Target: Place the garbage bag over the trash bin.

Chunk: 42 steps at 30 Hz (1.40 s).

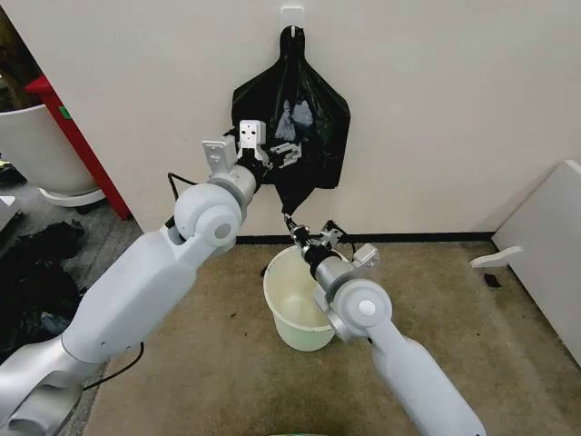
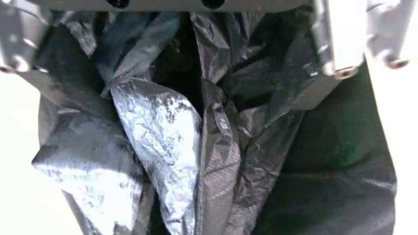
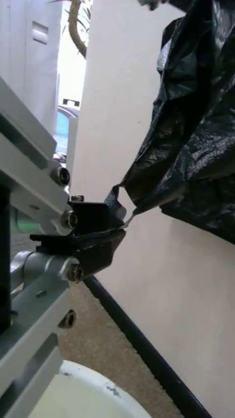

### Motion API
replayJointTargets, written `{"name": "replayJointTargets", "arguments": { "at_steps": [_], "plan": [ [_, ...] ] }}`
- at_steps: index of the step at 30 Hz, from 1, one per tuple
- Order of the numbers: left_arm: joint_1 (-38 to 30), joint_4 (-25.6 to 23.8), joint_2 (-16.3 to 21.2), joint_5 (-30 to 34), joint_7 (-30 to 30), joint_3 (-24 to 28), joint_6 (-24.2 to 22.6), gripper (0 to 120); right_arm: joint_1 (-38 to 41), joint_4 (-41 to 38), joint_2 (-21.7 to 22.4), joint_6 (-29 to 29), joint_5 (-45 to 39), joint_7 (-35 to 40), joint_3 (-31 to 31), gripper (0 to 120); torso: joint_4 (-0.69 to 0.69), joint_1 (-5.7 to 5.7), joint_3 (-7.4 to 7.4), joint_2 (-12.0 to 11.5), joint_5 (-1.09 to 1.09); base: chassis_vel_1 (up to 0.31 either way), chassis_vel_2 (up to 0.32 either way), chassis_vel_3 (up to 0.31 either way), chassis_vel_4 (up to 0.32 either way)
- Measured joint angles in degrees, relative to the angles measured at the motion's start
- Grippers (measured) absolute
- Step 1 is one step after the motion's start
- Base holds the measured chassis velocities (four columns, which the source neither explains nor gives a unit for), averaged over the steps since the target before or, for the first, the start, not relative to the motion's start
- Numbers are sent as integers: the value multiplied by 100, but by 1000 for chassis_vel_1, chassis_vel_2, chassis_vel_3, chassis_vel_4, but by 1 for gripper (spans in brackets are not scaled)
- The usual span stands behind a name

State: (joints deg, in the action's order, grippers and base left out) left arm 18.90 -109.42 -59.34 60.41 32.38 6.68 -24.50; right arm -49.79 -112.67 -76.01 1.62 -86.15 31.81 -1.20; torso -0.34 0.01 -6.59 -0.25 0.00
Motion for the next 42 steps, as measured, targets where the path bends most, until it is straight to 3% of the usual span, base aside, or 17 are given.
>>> {"name": "replayJointTargets", "arguments": {
  "at_steps": [5,9,15,32,42],
  "plan": [
    [7,-143,46,18,71,-37,-98,68,0,0,12,-7,9,6,-2,0,-1,0,0,0,1,0,0,0,0],
    [166,-410,172,53,133,-81,-297,82,-5,16,18,-8,18,8,25,0,1,0,0,0,0,0,0,0,0],
    [209,-386,152,75,395,-108,-388,99,-8,35,1,-8,35,6,27,0,0,0,0,0,0,0,0,0,0],
    [228,-345,143,-153,371,-118,-356,100,-5,59,11,-9,72,-17,16,0,0,0,0,1,0,0,0,0,0],
    [-8,-212,-93,-182,205,97,-286,100,0,61,-1,-4,118,-47,-48,0,-1,0,0,0,1,0,0,0,0]
  ]
}}
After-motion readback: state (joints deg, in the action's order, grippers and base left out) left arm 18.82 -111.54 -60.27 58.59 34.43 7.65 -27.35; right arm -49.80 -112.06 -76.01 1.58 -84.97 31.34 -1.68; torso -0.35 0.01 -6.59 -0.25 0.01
